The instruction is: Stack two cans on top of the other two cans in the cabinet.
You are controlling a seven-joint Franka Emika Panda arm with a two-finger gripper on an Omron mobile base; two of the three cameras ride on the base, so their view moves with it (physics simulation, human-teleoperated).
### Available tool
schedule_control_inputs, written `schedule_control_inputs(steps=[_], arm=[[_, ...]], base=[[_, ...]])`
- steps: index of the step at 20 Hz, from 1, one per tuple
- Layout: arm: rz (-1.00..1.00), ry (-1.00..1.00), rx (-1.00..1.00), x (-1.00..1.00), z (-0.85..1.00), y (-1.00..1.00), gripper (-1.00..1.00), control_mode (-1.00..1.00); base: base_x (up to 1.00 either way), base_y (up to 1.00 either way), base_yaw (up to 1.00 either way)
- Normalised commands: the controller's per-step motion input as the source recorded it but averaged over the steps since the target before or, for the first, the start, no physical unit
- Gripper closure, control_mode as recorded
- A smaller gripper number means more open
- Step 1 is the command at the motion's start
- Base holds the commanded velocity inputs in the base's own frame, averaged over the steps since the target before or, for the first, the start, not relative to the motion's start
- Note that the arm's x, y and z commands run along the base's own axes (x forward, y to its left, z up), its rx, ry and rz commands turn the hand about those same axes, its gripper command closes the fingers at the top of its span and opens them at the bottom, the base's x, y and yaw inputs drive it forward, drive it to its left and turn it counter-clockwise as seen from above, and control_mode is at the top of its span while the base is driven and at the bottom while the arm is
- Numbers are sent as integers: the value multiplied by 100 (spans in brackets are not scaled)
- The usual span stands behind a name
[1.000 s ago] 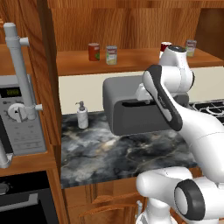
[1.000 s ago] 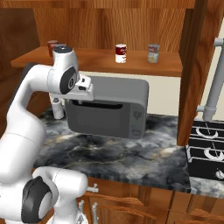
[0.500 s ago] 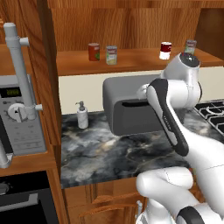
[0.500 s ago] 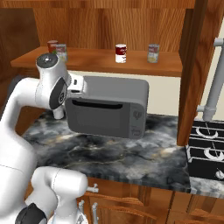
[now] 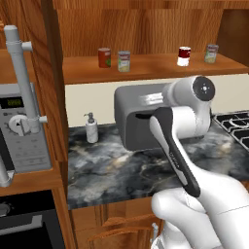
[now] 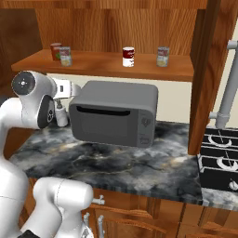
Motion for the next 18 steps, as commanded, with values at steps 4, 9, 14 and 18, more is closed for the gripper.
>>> schedule_control_inputs(steps=[4, 9, 14, 18], arm=[[0, -13, 5, 8, 51, 29, -100, -100], [0, -1, 1, 22, 49, 21, -100, -100], [7, -2, 2, 31, 42, 10, -100, -100], [16, -2, 0, 23, 37, 2, -100, -100]], base=[[0, 0, 0], [0, 0, 0], [0, 0, 0], [0, 0, 0]])
